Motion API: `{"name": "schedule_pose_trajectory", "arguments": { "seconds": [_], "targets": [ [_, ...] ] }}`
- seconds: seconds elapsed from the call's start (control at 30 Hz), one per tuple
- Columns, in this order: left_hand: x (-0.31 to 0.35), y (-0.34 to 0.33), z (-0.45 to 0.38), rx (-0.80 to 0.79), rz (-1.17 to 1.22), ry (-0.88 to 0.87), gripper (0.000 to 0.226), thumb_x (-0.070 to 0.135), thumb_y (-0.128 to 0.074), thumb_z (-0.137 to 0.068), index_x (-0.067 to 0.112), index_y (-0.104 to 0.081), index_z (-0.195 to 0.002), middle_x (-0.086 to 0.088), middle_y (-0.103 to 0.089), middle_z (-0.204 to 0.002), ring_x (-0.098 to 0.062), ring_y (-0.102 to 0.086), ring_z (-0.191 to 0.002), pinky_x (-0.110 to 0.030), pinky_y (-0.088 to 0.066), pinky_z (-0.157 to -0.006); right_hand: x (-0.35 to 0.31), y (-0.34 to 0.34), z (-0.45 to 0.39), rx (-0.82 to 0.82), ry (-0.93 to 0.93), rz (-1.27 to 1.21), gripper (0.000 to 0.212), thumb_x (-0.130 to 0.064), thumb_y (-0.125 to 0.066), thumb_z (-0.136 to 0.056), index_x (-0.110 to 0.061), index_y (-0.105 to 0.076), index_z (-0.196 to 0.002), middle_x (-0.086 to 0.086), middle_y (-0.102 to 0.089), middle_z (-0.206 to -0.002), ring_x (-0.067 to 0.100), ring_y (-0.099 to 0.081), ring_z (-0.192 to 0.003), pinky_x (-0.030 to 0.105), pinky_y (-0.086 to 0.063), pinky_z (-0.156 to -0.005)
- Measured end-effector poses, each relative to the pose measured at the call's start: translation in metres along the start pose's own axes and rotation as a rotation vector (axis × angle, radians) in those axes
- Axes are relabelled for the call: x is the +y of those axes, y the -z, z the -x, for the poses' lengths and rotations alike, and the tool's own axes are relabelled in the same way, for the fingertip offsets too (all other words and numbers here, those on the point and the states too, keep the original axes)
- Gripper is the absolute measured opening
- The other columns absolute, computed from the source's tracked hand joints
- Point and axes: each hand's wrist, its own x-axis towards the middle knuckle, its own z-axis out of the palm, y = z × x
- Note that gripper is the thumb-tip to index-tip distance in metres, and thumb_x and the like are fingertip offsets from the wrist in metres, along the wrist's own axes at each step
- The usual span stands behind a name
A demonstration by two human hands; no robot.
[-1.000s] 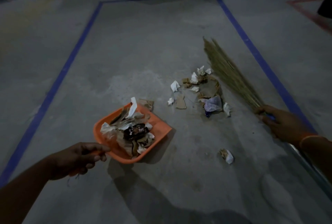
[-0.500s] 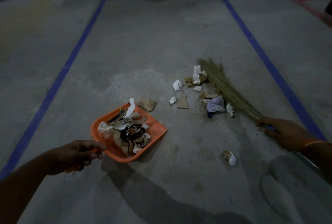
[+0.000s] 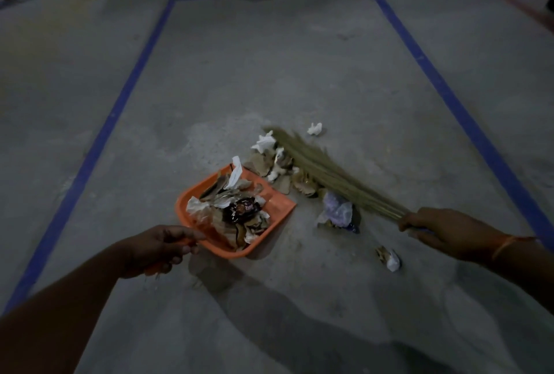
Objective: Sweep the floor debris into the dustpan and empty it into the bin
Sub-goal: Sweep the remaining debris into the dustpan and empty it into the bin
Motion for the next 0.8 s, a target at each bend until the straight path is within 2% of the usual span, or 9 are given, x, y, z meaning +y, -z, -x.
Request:
{"name": "schedule_pose_trajectory", "arguments": {
  "seconds": [0.2, 0.27, 0.33, 0.47, 0.57, 0.67, 0.73, 0.8],
  "targets": [
    [0.003, -0.015, -0.007, -0.015, 0.047, -0.029, 0.038, -0.009, -0.057, -0.095, 0.014, -0.075, -0.118, -0.013, -0.066, -0.101, -0.017, -0.050, -0.062, -0.023, -0.039, -0.043, -0.032, -0.018, 0.008, -0.030, 0.160, -0.028, 0.027, -0.044, -0.039, -0.095, -0.046, -0.052, -0.119, -0.013, -0.055, -0.103, 0.004, -0.056, -0.090, 0.026, -0.046, -0.082],
    [0.002, -0.018, -0.006, -0.022, 0.049, -0.038, 0.038, -0.008, -0.057, -0.095, 0.016, -0.075, -0.118, -0.010, -0.068, -0.099, -0.016, -0.050, -0.062, -0.023, -0.040, -0.045, -0.037, -0.024, 0.014, -0.007, 0.209, -0.035, 0.035, -0.052, -0.029, -0.096, -0.045, -0.051, -0.123, -0.012, -0.054, -0.103, 0.007, -0.057, -0.090, 0.029, -0.048, -0.082],
    [0.000, -0.022, -0.004, -0.015, 0.054, -0.043, 0.038, -0.008, -0.058, -0.094, 0.014, -0.074, -0.120, -0.009, -0.068, -0.097, -0.014, -0.051, -0.062, -0.023, -0.040, -0.046, -0.040, -0.030, 0.021, 0.044, 0.259, -0.044, 0.041, -0.059, -0.021, -0.095, -0.045, -0.047, -0.123, -0.014, -0.052, -0.103, 0.004, -0.056, -0.087, 0.024, -0.048, -0.079],
    [-0.007, -0.033, 0.002, 0.016, 0.093, -0.057, 0.038, -0.009, -0.057, -0.094, 0.009, -0.069, -0.124, -0.006, -0.068, -0.091, -0.013, -0.050, -0.060, -0.021, -0.040, -0.043, -0.049, -0.038, 0.041, 0.087, 0.327, -0.042, 0.030, -0.050, -0.028, -0.100, -0.044, -0.048, -0.121, -0.014, -0.050, -0.104, 0.000, -0.053, -0.083, 0.012, -0.042, -0.075],
    [-0.013, -0.040, 0.011, 0.034, 0.084, -0.070, 0.038, -0.010, -0.056, -0.095, 0.010, -0.068, -0.124, -0.008, -0.067, -0.092, -0.013, -0.051, -0.060, -0.020, -0.039, -0.042, -0.052, -0.036, 0.059, 0.143, 0.294, -0.040, 0.028, -0.047, -0.032, -0.100, -0.045, -0.050, -0.121, -0.015, -0.050, -0.103, -0.003, -0.053, -0.079, 0.007, -0.039, -0.071],
    [-0.018, -0.049, 0.023, 0.059, 0.049, -0.074, 0.038, -0.008, -0.054, -0.097, 0.014, -0.069, -0.124, -0.007, -0.068, -0.093, -0.011, -0.052, -0.059, -0.020, -0.039, -0.043, -0.058, -0.027, 0.083, 0.186, 0.262, -0.061, 0.026, -0.043, -0.038, -0.100, -0.043, -0.053, -0.120, -0.023, -0.044, -0.103, -0.011, -0.049, -0.078, 0.001, -0.036, -0.071],
    [-0.022, -0.053, 0.030, 0.063, 0.073, -0.082, 0.039, -0.008, -0.053, -0.098, 0.013, -0.067, -0.127, -0.003, -0.069, -0.085, -0.011, -0.051, -0.058, -0.020, -0.039, -0.043, -0.060, -0.022, 0.096, 0.210, 0.244, -0.081, 0.025, -0.042, -0.041, -0.099, -0.042, -0.055, -0.120, -0.024, -0.045, -0.104, -0.012, -0.051, -0.080, 0.002, -0.039, -0.072],
    [-0.027, -0.052, 0.041, 0.071, 0.092, -0.095, 0.038, -0.009, -0.053, -0.097, 0.012, -0.066, -0.127, -0.004, -0.070, -0.087, -0.012, -0.052, -0.059, -0.020, -0.040, -0.043, -0.061, -0.016, 0.107, 0.226, 0.207, -0.088, 0.026, -0.047, -0.041, -0.097, -0.045, -0.054, -0.119, -0.023, -0.049, -0.104, -0.007, -0.056, -0.079, 0.010, -0.045, -0.068]
  ]
}}
